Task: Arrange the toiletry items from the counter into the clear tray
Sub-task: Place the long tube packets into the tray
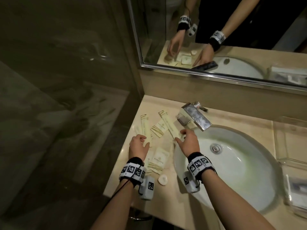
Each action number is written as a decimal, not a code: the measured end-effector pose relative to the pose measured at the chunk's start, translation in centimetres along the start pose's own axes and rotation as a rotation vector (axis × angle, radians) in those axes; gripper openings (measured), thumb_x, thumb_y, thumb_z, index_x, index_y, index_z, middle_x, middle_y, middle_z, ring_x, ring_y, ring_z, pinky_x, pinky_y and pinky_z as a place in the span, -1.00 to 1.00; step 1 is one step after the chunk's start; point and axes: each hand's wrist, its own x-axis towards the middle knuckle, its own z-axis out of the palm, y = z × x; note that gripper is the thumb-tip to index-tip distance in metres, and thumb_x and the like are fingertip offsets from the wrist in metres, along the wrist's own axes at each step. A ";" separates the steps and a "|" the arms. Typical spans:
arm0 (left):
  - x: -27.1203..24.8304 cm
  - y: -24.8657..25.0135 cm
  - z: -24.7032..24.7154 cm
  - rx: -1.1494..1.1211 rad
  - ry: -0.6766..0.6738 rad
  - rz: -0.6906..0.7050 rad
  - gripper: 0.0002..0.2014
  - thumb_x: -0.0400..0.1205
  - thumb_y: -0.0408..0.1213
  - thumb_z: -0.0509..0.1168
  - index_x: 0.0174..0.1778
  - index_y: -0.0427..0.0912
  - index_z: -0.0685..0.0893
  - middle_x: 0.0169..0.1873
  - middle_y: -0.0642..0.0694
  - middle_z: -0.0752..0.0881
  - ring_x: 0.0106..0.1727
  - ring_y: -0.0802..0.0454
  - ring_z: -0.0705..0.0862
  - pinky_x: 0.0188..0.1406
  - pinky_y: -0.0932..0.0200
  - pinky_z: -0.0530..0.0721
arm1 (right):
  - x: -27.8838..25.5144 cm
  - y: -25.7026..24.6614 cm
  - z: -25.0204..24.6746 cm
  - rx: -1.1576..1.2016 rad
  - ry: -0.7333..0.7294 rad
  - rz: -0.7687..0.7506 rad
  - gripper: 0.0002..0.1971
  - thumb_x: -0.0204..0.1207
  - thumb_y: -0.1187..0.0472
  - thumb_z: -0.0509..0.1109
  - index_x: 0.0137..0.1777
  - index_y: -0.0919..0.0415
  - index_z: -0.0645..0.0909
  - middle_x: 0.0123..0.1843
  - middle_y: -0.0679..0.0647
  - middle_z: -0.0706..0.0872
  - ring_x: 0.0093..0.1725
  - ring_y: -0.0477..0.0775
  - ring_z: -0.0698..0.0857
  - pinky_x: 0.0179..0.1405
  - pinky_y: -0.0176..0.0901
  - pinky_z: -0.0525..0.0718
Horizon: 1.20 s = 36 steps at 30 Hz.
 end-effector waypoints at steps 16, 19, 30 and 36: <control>5.4 0.0 2.6 0.041 -0.049 -0.193 -0.57 0.42 -0.37 0.54 0.12 -0.26 0.50 0.13 -0.29 0.66 0.18 -0.25 0.67 0.20 -0.11 0.69 | 3.0 -2.0 2.5 -0.122 -0.018 0.193 -0.62 0.43 0.13 0.56 0.14 0.20 0.52 0.16 0.13 0.65 0.19 0.19 0.60 0.28 0.06 0.58; 5.6 0.3 2.2 0.031 -0.055 -0.195 -0.74 0.53 -0.33 0.45 0.09 -0.29 0.61 0.13 -0.28 0.68 0.18 -0.24 0.67 0.19 -0.04 0.68 | 3.0 -2.3 2.3 -0.049 -0.053 0.205 -0.70 0.48 0.17 0.52 0.12 0.18 0.53 0.11 0.14 0.72 0.12 0.21 0.70 0.19 0.07 0.67; 2.7 4.0 -2.0 -0.484 -0.031 -0.190 -0.78 0.59 -0.34 0.38 0.10 -0.23 0.53 0.11 -0.27 0.75 -0.03 -0.22 0.75 -0.08 -0.07 0.77 | -0.2 -6.0 -4.7 0.416 0.071 0.014 -0.87 0.56 0.20 0.46 0.07 0.13 0.66 -0.12 0.05 0.80 -0.25 0.03 0.81 -0.25 -0.17 0.78; -1.8 10.7 -1.9 -0.711 -0.302 -0.011 -0.73 0.67 -0.51 0.21 0.21 -0.20 0.34 -0.06 -0.28 0.82 -0.20 -0.15 0.84 -0.18 -0.24 0.67 | -2.1 -4.6 -12.9 0.898 0.096 -0.019 -0.94 0.66 0.37 0.29 0.04 0.25 0.46 -0.25 0.23 0.80 -0.24 0.24 0.87 -0.16 -0.05 0.84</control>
